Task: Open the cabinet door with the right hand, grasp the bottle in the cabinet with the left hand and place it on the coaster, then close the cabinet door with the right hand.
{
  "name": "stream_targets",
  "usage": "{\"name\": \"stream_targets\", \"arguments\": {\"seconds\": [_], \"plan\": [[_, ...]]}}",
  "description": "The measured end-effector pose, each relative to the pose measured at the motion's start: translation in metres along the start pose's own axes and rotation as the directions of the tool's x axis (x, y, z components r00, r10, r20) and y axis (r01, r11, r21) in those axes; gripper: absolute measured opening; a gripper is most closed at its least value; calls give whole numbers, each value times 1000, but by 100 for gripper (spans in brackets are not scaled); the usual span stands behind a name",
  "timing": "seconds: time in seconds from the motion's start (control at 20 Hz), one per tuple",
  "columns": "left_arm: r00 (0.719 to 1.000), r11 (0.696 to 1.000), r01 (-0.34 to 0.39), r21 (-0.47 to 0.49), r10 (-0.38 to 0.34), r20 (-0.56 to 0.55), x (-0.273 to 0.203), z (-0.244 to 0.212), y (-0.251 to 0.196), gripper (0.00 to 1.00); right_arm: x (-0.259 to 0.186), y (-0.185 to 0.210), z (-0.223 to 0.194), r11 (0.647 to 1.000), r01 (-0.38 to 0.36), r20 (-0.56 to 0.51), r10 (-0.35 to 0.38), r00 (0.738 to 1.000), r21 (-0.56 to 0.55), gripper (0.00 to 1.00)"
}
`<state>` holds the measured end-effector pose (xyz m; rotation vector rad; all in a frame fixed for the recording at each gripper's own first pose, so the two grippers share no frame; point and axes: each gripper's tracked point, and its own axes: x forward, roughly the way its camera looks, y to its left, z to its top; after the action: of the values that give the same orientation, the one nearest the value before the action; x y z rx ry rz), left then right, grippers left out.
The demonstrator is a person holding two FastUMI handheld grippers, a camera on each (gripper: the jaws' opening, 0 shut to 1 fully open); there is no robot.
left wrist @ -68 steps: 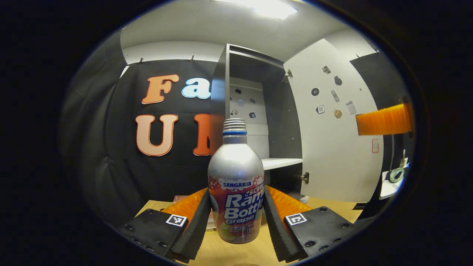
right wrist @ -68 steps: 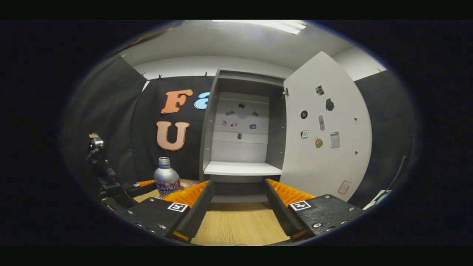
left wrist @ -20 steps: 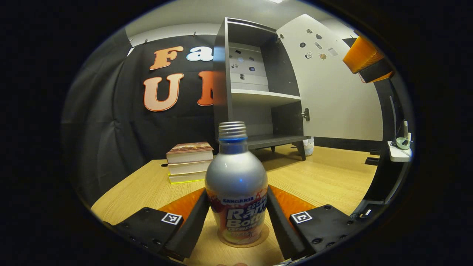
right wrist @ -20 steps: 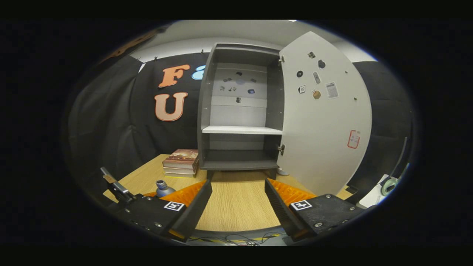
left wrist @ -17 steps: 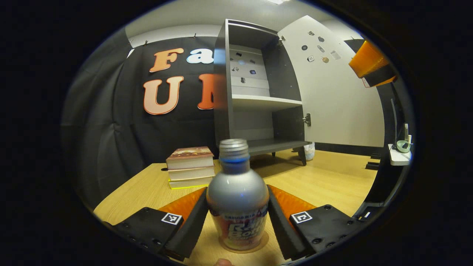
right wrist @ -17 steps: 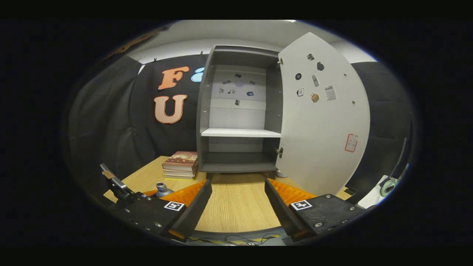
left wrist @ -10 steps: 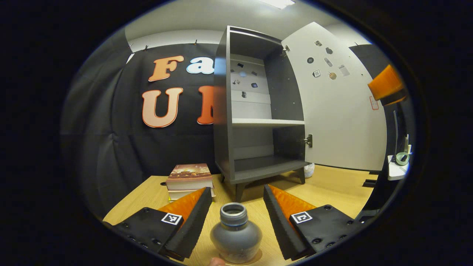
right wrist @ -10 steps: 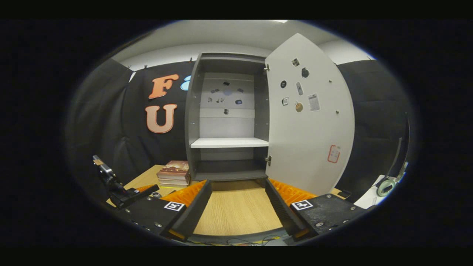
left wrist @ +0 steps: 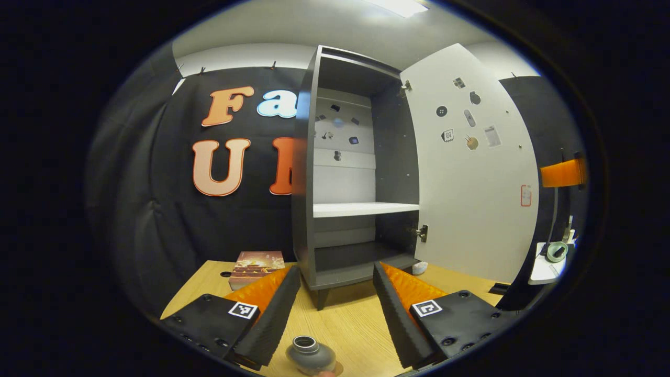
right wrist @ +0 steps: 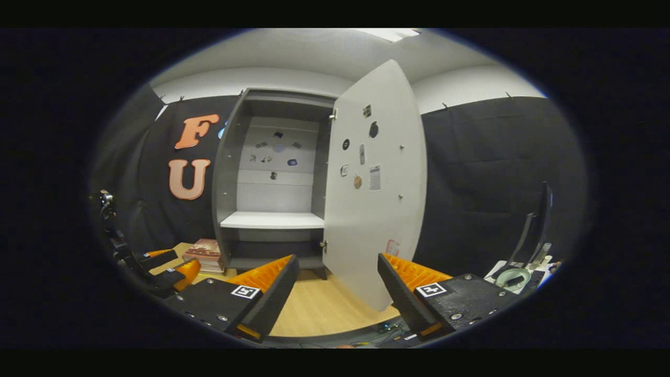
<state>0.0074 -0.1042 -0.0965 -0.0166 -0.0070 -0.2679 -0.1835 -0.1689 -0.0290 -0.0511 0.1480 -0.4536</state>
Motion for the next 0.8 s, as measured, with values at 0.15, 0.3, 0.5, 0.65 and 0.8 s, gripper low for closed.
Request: {"name": "stream_targets", "arguments": {"seconds": [0.15,0.3,0.5,0.65,0.8], "plan": [[998,998,-59,1,59,4,0,22,-2,92,7,-54,12,997,69,35,-68,997,-26,93],[994,994,-108,9,108,17,-2,44,-7,92,19,-107,19,991,130,45,-128,991,-41,89],[984,985,-172,21,171,42,-8,69,-15,92,54,-159,31,986,157,64,-153,986,-50,94],[977,978,-210,-3,210,28,-14,80,-18,92,86,-159,38,996,82,62,-81,995,-29,93],[970,971,-239,-13,240,34,-20,92,-16,91,103,-145,45,1000,-10,72,10,997,1,93]]}}
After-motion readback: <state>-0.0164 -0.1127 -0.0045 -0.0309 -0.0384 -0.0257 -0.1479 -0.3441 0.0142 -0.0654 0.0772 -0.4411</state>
